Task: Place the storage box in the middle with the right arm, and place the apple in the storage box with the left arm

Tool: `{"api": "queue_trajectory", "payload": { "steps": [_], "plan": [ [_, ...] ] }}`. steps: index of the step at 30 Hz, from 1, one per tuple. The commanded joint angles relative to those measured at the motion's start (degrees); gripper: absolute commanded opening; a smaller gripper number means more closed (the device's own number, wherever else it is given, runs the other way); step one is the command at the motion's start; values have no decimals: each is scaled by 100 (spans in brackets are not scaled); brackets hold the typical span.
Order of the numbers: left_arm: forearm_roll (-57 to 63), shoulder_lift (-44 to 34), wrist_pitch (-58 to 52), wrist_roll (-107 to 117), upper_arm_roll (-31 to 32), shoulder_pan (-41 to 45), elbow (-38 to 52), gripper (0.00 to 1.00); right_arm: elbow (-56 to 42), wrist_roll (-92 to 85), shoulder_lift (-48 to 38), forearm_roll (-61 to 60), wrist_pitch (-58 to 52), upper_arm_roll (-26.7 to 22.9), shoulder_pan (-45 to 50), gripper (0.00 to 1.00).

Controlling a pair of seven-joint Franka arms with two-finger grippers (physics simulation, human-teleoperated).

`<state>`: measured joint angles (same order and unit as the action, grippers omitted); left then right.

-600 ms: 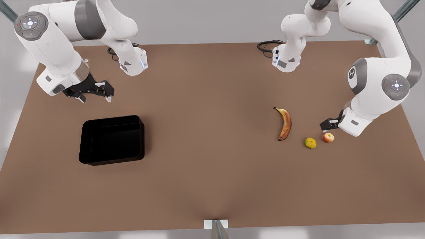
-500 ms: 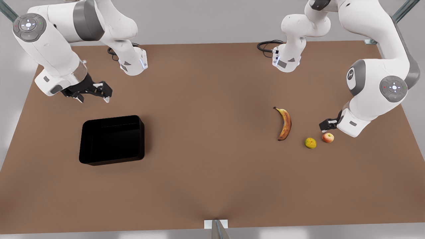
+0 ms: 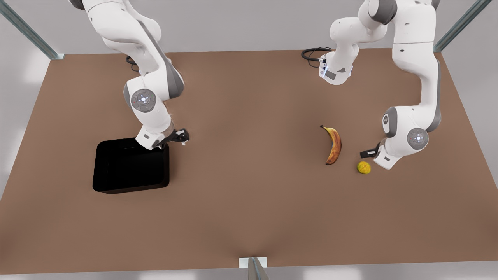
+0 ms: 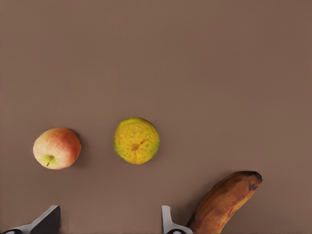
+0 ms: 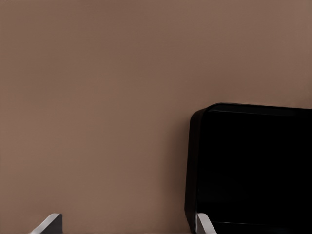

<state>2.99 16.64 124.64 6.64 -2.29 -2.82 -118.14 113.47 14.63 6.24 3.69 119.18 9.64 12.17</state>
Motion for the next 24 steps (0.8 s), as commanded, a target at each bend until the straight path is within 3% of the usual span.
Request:
{"api": "queue_trajectory", "payload": {
  "steps": [1, 10, 24],
  "plan": [
    [9, -29, 43, -14, 0, -78, -77, 100, 0, -22, 26, 0, 18, -5, 181, 100],
    [9, 322, 245, -1332, 0, -738, -218, 100, 808, -365, 439, 9, 1380, -85, -197, 100],
    [184, 1060, 1168, -1860, -26, -887, -16, 100, 1011, -374, 1037, 44, 1468, -313, -390, 100]
  ]
}}
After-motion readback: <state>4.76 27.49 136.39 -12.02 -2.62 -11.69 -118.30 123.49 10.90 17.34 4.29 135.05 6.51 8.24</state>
